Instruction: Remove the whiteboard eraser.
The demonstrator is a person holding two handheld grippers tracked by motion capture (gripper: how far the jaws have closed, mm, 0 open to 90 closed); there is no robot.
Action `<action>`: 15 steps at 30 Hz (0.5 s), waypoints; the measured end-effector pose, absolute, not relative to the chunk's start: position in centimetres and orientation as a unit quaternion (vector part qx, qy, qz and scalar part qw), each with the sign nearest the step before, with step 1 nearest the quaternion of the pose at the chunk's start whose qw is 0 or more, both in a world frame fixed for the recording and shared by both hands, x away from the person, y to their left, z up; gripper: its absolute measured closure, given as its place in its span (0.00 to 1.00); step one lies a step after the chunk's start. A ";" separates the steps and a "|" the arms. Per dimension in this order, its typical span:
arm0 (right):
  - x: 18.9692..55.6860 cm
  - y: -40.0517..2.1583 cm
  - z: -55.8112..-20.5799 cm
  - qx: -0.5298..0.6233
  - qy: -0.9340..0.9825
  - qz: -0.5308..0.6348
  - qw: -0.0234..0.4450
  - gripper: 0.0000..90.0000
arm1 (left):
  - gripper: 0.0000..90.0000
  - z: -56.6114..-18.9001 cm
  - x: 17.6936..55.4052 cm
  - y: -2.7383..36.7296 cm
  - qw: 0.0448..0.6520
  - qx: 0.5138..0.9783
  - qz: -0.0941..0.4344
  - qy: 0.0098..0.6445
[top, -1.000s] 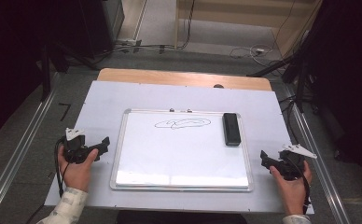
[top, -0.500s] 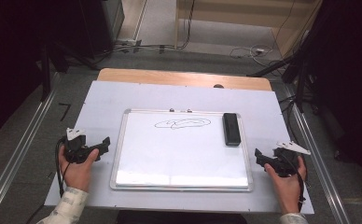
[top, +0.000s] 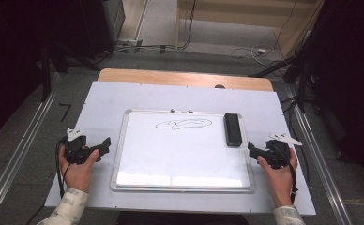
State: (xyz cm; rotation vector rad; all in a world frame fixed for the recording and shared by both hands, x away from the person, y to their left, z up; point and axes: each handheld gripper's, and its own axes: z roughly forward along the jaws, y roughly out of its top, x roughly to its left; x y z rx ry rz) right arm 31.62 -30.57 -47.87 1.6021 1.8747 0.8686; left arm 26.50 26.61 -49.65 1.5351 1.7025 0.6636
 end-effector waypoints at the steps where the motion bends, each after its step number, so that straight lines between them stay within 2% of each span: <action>1: 31.8 -30.4 -47.8 0.591 0.692 0.323 0.260 0.13 | 0.07 -49.6 26.5 26.6 0.369 0.598 0.258 0.663; 15: 33.8 -27.8 -47.3 0.573 0.703 0.337 0.252 0.15 | 0.07 -49.6 26.5 26.7 0.370 0.596 0.258 0.664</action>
